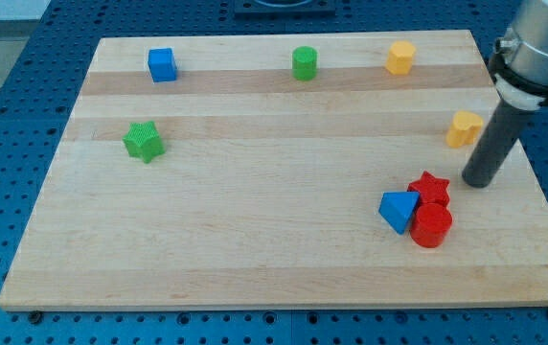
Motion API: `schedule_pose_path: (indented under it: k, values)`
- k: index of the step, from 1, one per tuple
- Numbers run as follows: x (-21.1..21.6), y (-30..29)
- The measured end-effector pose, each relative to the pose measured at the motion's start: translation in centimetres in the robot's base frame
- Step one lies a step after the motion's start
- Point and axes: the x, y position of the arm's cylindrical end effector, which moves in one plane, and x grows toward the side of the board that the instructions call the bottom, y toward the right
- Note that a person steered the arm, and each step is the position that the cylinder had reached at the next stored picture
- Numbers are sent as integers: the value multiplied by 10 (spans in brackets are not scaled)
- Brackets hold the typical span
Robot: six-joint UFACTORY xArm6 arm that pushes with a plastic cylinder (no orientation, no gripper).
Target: Push triangle below the green star
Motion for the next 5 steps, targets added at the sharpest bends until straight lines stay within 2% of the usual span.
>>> schedule_pose_path:
  k: [1, 3, 4, 5]
  values:
    - [0, -28]
    - [0, -30]
    - [0, -18]
    - [0, 20]
